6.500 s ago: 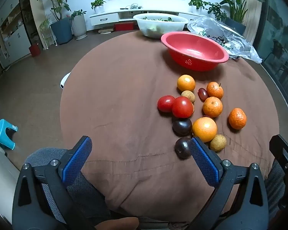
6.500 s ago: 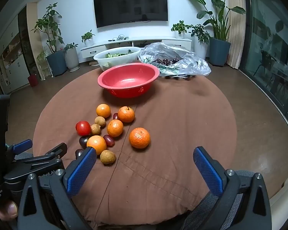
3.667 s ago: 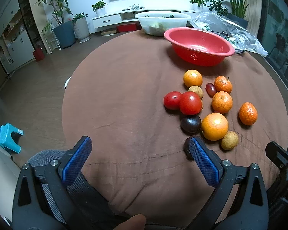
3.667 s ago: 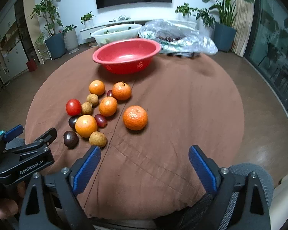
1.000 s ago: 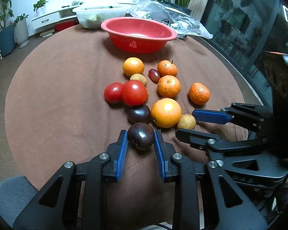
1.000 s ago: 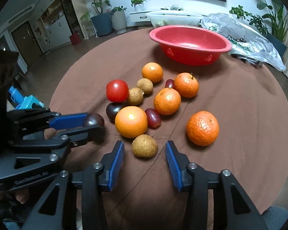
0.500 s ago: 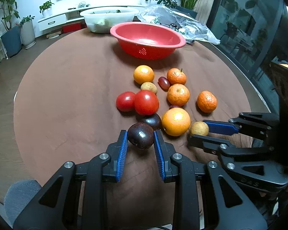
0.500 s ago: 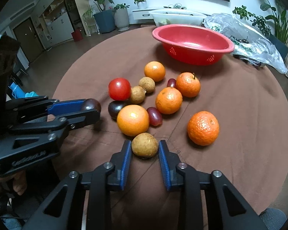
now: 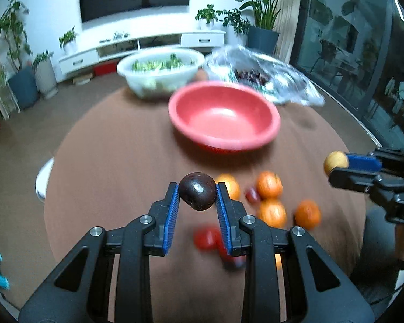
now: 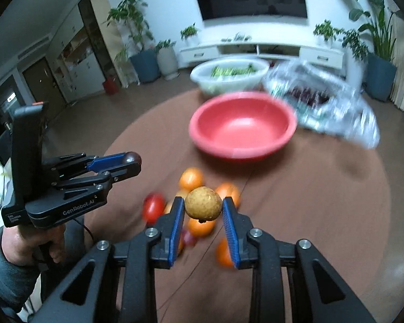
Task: Organize fruits
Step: 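Carry the plum and longan into the red bowl and open both tools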
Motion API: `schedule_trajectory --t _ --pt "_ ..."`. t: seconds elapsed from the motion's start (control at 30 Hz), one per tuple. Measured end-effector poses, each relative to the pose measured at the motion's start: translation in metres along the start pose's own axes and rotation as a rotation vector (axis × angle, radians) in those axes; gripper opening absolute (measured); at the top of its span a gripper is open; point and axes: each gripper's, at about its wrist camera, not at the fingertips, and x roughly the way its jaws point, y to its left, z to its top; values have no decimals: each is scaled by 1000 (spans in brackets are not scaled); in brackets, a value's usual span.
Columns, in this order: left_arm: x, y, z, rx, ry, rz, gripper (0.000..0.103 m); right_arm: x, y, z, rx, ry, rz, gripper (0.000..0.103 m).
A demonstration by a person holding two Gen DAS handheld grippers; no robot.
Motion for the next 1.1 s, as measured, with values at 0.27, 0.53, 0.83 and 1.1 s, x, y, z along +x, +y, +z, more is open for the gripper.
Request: schedule_trajectory --t 0.27,0.53,0.83,1.1 --pt "78 -14 94 113 67 11 26 51 -36 83 -46 33 -71 32" --pt "157 -14 110 156 189 14 26 116 -70 107 -22 140 -68 32" --pt "197 -19 104 187 237 38 26 158 -73 97 -75 226 -128 32" --pt "200 -23 103 194 238 32 27 163 -71 91 -128 216 -187 36"
